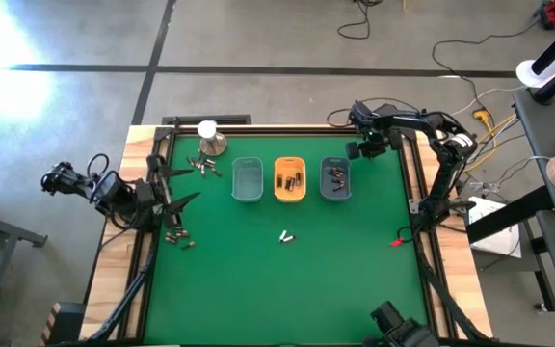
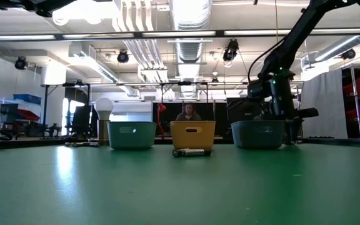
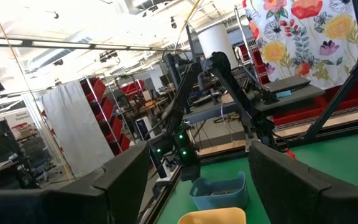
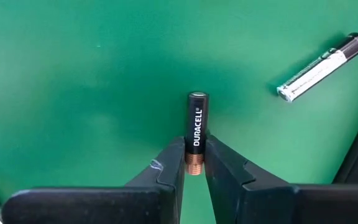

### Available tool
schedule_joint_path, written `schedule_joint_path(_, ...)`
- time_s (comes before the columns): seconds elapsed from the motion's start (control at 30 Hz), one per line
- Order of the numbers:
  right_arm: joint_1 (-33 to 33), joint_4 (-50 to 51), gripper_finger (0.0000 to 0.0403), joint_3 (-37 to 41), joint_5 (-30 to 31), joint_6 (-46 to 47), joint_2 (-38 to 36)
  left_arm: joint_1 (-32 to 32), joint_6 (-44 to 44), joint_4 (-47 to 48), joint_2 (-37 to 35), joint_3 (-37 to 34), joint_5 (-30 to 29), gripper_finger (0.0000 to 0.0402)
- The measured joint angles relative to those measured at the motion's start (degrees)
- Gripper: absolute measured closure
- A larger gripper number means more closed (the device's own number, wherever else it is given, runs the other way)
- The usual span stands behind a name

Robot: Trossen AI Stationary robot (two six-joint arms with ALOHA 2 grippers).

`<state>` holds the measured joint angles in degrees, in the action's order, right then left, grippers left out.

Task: Sort batteries
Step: Put the small black battery into the blue bin

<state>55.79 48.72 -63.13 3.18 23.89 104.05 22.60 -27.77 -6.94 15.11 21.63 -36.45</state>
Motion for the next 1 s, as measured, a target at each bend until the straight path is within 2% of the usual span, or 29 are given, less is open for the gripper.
schedule_joint_path(0.23, 0.0, 0.71, 0.0362, -0.83, -0.07, -2.47, 0.1, 0.01, -0.02, -0.23, 0.0, 0.0, 0.01, 0.0149)
schedule_joint_path(0.43, -0.07, 4.76, 0.0368, -5.06, 0.79, -4.25, 0.32, 0.01, -0.02, -0.61, 0.0, 0.0, 0.01, 0.0149)
schedule_joint_path(0.63, -1.15, 11.82, 0.0369, -10.08, 2.42, -6.27, -4.13, 0.01, -0.17, -0.66, 0.0, 0.0, 0.0, 0.0149)
schedule_joint_path(0.73, -4.07, 13.27, 0.0369, -11.92, 1.01, -10.59, -8.1, 0.01, -0.21, -0.66, 0.02, 0.0, 0.01, 0.0149)
schedule_joint_path(1.0, -17.54, 13.72, 0.0369, -11.23, -7.06, -31.91, -16.95, 0.01, -0.26, -0.72, 0.02, 0.0, -0.01, 0.0149)
